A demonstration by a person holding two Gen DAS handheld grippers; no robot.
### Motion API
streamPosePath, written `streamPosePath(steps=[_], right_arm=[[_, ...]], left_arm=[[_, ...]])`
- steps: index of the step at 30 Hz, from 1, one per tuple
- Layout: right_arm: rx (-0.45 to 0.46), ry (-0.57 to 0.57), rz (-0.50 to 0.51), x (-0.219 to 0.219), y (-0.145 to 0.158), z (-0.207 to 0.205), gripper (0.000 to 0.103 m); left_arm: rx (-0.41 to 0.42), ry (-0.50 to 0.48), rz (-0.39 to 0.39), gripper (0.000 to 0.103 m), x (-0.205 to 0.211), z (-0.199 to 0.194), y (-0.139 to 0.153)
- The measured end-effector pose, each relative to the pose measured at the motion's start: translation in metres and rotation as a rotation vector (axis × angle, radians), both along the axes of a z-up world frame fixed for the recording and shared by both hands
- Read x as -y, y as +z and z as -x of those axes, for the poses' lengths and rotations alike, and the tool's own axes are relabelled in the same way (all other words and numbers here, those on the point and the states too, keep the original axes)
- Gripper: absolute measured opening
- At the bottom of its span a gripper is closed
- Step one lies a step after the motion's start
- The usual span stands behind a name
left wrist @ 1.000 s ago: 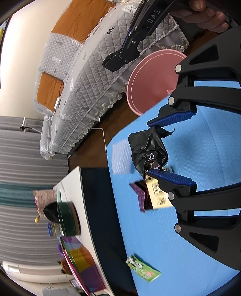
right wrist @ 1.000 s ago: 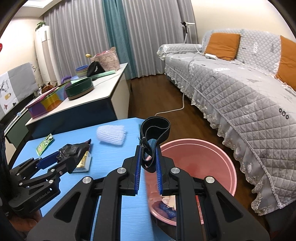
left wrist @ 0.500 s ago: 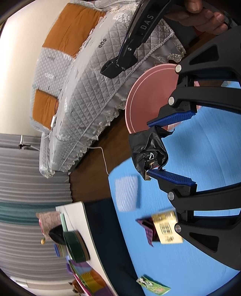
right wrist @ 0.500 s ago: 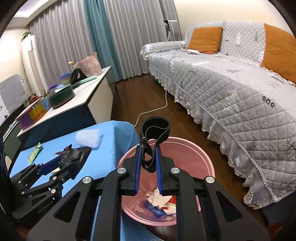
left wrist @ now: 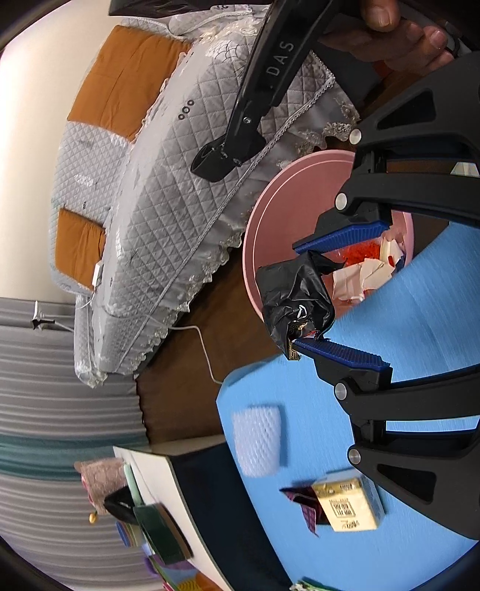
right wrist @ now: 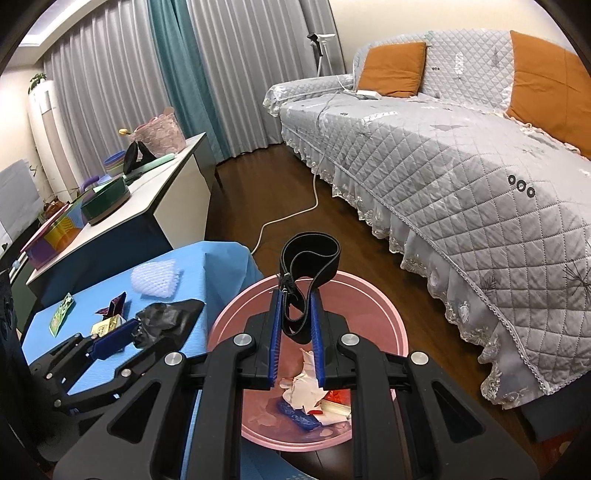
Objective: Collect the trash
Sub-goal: 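Carry the black bag and black band over the pink bin with both tools, then open both tools to drop the black bag and band into the bin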
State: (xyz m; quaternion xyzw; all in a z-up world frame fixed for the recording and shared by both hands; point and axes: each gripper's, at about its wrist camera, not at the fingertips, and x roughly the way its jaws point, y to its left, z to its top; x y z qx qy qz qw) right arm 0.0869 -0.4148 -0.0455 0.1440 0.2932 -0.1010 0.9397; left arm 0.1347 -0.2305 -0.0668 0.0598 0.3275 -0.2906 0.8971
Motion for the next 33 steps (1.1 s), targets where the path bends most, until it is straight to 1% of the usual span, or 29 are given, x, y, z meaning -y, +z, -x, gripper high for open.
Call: streamPosePath(steps=[1,4,5,6,13,19,29,33], right_arm=[[0.001,0.001,-0.003,0.001,0.0,0.0,0.016],[-0.005,-0.012,0.001,0.002,0.0,0.0,0.026],[-0.001,-0.021,-0.001,0.003,0.0,0.001,0.039],[0.003,-0.026,-0.005,0.004,0.0,0.002,0.046],[0.007,-0.035,-0.024,0.009,0.001,0.004,0.047],[0.011,-0.02,-0.014,-0.002,0.003,0.001,0.047],[0.017,0.03,0.004,-0.039,0.007,-0.011,0.047],[0.02,0.063,0.012,-0.062,0.009,-0.019,0.051]], left_arm=[[-0.004,-0.012,0.001,0.047,0.003,0.001,-0.001],[-0.014,-0.05,-0.002,0.051,0.011,0.003,-0.001],[-0.015,-0.058,-0.004,0.055,0.014,0.004,-0.001],[-0.013,-0.062,-0.003,0.055,0.015,0.005,0.0],[-0.029,-0.018,0.002,0.055,0.007,-0.001,-0.002],[-0.027,0.027,0.012,0.055,-0.008,-0.005,0.004],[-0.003,0.103,0.024,0.053,-0.051,-0.008,0.017],[0.004,0.151,0.038,0.053,-0.08,-0.011,0.022]])
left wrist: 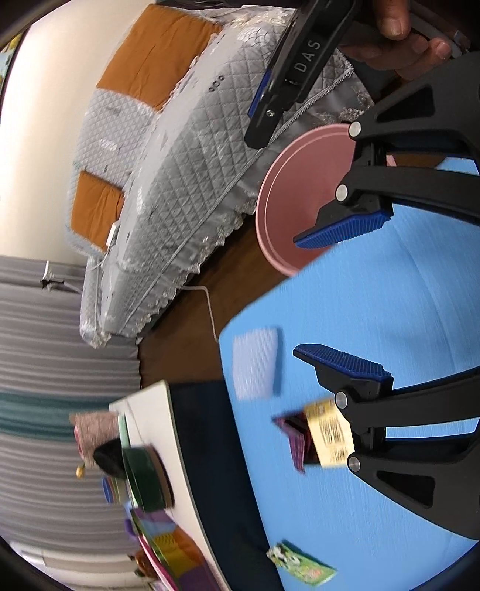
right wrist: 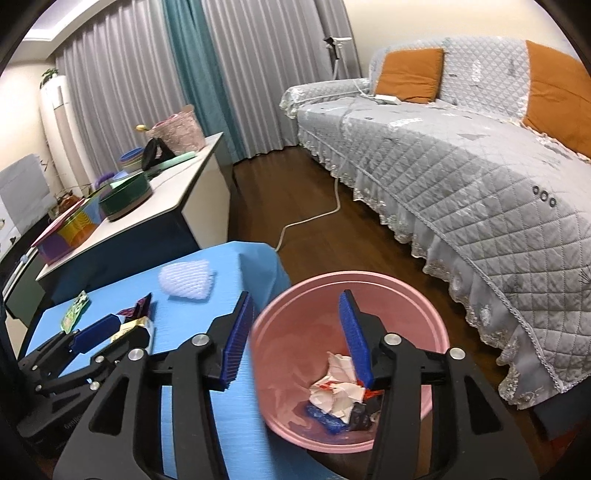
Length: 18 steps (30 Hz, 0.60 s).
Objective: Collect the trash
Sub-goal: 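Reach the left tool to the green snack packet while the right tool reaches the yellow tissue pack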
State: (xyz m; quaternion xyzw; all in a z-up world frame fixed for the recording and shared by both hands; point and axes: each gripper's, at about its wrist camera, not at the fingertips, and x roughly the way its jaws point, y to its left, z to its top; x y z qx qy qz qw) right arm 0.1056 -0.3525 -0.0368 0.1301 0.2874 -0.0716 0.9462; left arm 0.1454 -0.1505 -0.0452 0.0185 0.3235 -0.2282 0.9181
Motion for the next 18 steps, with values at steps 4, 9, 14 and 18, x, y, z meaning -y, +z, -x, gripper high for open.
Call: streamPosePath(steps=[4,9,14,18], right_arm=[[-0.002,0.049,0.014,-0.028,-0.001,-0.008,0.052],[-0.006,0.129,0.035,-0.072,-0.004,-0.021,0.057],[-0.014,0.208,0.056,-0.116,-0.01,-0.034,0.063],[-0.029,0.251,0.064,-0.141,-0.018,-0.045,0.07]], left_arm=[[0.012,0.061,0.009,0.053,-0.033,-0.002,0.003],[0.014,0.164,0.011,0.053,-0.079,-0.009,0.0],[0.008,0.285,0.009,0.052,-0.132,-0.017,-0.008],[-0.024,0.404,0.011,0.051,-0.176,-0.027,-0.022]])
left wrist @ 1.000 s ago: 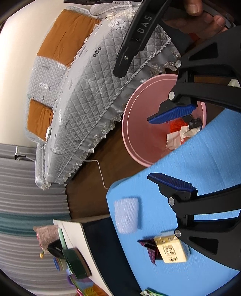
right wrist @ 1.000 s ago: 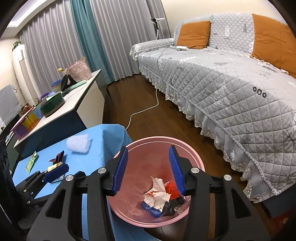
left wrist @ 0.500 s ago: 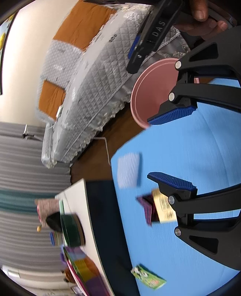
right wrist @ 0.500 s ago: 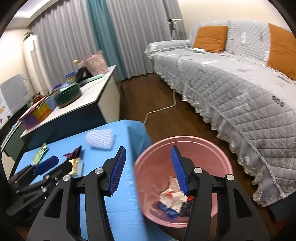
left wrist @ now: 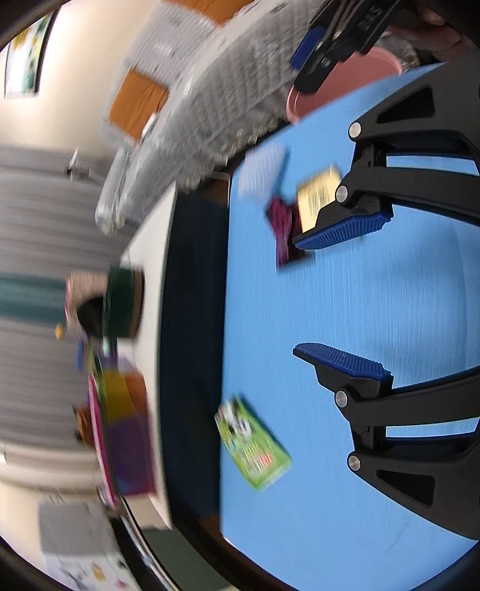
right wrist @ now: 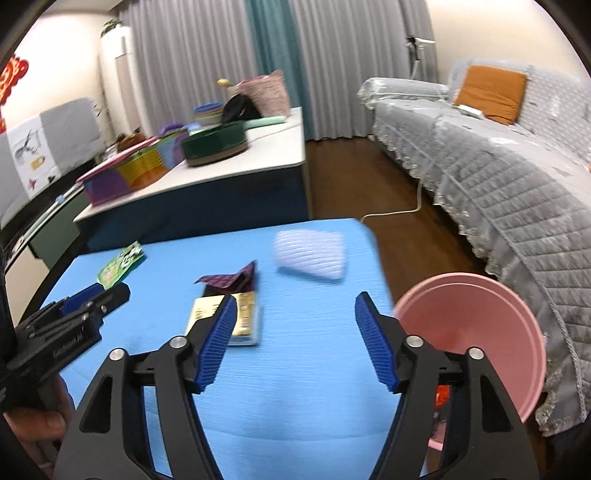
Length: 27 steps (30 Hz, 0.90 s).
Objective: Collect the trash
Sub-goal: 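Reach the left tool to the green snack packet while the right tool reaches the yellow tissue pack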
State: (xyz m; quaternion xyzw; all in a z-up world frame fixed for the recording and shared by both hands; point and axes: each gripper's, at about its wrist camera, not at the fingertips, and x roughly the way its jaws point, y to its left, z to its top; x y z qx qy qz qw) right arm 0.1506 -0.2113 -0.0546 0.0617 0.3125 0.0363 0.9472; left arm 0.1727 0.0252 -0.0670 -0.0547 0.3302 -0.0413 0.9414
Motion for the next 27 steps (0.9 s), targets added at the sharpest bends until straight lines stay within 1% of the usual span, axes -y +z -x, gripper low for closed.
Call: streamPosePath(steps=[1,6,9,15,20,24,25,27], right_arm=[[-0.005,0.012,0.001,-0.006,-0.003,-0.003,0.072],[-0.031,0.045,-0.011,-0.026,-0.016,-0.018,0.088],[-0.054,0.059,-0.017,-0.035,-0.024,-0.025,0.092],[-0.1,0.079,-0.02,-0.047,-0.04,-0.042,0.096],[-0.133,0.092,-0.02,-0.051,-0.049,-0.053,0.096],[-0.152,0.101,0.001,-0.056,-0.055,-0.059,0.096],[-0.156,0.104,0.006,-0.057,-0.056,-0.06,0.096],[-0.164,0.108,0.013,-0.057,-0.057,-0.061,0.096]], left_arm=[[-0.008,0.02,0.001,0.049,-0.007,-0.002,-0.003],[-0.049,0.141,0.005,0.049,-0.043,-0.015,-0.015],[-0.064,0.186,0.005,0.049,-0.055,-0.02,-0.02],[-0.093,0.253,-0.049,0.049,-0.069,-0.041,-0.032],[-0.116,0.282,-0.09,0.049,-0.071,-0.06,-0.037],[-0.148,0.3,-0.136,0.049,-0.071,-0.081,-0.042],[-0.162,0.304,-0.156,0.05,-0.071,-0.089,-0.045],[-0.183,0.313,-0.189,0.055,-0.071,-0.099,-0.048]])
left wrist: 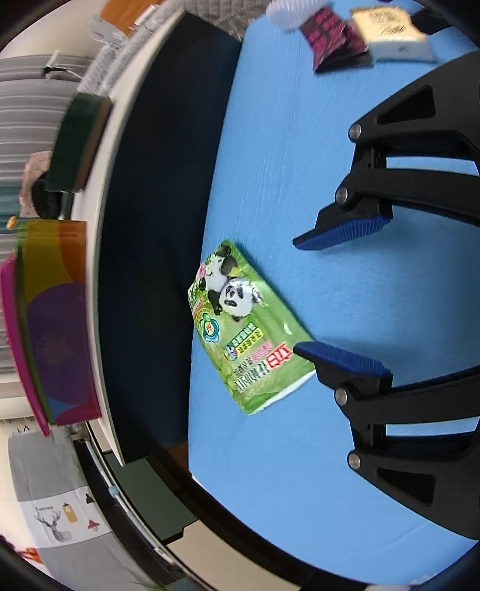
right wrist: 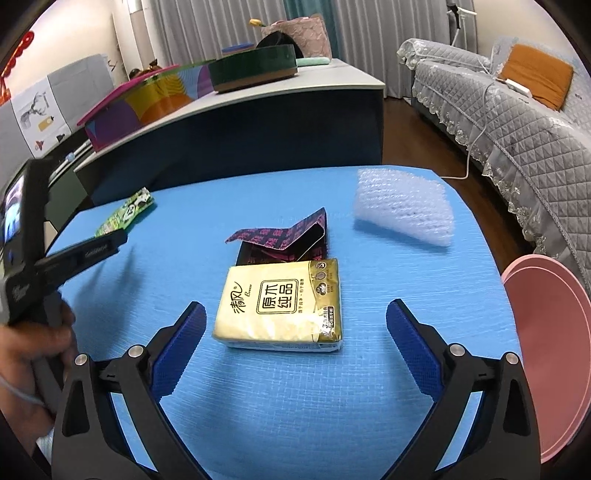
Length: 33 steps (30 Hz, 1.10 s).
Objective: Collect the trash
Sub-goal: 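Reach the left tool to the green snack packet while the right tool reaches the yellow tissue pack, then grasp the green packet with the left tool while the right tool grasps the tissue pack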
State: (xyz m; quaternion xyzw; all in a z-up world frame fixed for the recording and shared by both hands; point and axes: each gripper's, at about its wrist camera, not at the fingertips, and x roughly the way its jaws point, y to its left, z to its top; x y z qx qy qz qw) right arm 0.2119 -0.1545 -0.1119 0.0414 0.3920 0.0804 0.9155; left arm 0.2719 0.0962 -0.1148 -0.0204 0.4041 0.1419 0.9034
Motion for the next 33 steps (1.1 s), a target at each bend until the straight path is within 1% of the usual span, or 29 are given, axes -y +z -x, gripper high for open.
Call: streamPosePath(steps=[1,3,6,11,15,17,19,22,25,28,33], right_arm=[[-0.003,0.003,0.002,0.0,-0.001,-0.001,0.096],[-0.009,0.009,0.006,-0.001,-0.002,-0.002,0.096],[-0.028,0.016,0.006,-0.002,-0.006,-0.005,0.096],[-0.045,0.021,0.006,-0.002,-0.008,-0.006,0.096],[-0.06,0.018,0.008,-0.001,-0.01,-0.008,0.096],[-0.067,0.017,0.009,0.0,-0.012,-0.009,0.096],[-0.071,0.014,0.011,0.0,-0.012,-0.009,0.095],[-0.076,0.012,0.009,0.001,-0.013,-0.009,0.093],[-0.081,0.007,0.011,0.002,-0.013,-0.01,0.086],[-0.076,-0.003,0.025,0.002,-0.013,-0.007,0.075],[-0.068,-0.017,0.022,0.007,-0.011,-0.002,0.073]], left_arm=[[-0.014,0.007,-0.017,0.057,0.0,-0.006,-0.002],[-0.046,0.021,-0.038,0.057,-0.001,-0.018,-0.004],[-0.063,0.037,-0.07,0.057,-0.001,-0.031,-0.005],[-0.075,0.052,-0.09,0.058,-0.004,-0.05,-0.004],[-0.075,0.049,-0.088,0.057,-0.006,-0.058,-0.005],[-0.07,0.029,-0.061,0.045,-0.007,-0.06,-0.005],[-0.071,0.01,-0.064,0.025,-0.005,-0.061,-0.005],[-0.064,0.008,-0.055,0.013,-0.004,-0.057,-0.003],[-0.036,0.026,-0.054,0.009,-0.007,-0.047,0.003],[-0.002,0.033,-0.054,0.006,-0.01,-0.034,0.013],[0.049,0.041,-0.053,0.003,-0.01,-0.01,0.034]])
